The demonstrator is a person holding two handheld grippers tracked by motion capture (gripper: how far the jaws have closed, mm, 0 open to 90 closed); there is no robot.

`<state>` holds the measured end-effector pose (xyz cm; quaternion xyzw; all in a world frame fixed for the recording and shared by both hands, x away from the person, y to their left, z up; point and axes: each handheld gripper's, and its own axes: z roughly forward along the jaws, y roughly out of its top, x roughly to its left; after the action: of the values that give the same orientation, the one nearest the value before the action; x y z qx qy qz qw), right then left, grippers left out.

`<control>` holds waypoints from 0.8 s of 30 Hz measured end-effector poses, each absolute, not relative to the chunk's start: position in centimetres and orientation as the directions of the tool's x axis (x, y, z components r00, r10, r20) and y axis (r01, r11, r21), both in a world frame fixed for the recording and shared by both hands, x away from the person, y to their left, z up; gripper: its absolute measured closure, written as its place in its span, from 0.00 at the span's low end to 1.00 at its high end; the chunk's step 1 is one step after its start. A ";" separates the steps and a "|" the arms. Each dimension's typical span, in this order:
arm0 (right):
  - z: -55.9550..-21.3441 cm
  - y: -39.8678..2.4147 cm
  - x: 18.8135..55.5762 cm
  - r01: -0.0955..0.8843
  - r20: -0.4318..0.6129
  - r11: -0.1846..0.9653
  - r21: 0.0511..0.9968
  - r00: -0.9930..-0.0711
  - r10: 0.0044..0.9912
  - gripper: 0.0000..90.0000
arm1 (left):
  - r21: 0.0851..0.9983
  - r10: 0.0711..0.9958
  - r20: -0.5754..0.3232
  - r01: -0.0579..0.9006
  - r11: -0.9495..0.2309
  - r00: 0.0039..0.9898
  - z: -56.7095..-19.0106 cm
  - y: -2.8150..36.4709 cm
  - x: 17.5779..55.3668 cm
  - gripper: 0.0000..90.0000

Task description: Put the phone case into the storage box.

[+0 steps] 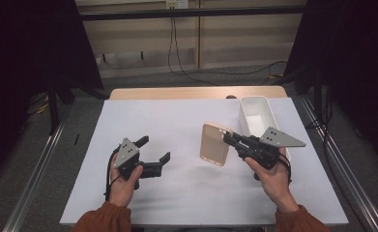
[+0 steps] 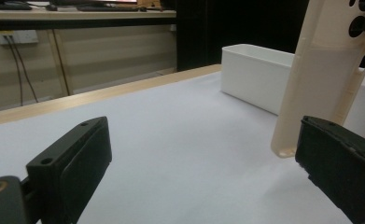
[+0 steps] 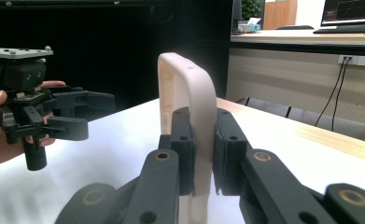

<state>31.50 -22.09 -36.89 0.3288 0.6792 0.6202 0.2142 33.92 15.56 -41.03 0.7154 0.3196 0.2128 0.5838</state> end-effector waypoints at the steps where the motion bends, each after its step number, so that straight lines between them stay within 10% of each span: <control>1: -36.9 -22.1 31.5 0.182 0.117 0.015 0.983 -0.692 0.712 0.89 | 0.971 0.710 -0.063 0.209 -0.120 0.702 -41.0 15.8 33.8 0.04; 24: -35.0 -24.0 32.4 0.159 0.098 0.014 0.987 -0.673 0.733 0.89 | 0.964 0.768 -0.059 0.235 -0.121 0.637 -42.2 21.2 31.3 0.02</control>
<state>32.39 -23.96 -35.00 0.3310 0.6733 0.6191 0.2319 31.32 21.24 -42.19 0.7099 0.3534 0.2377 0.5609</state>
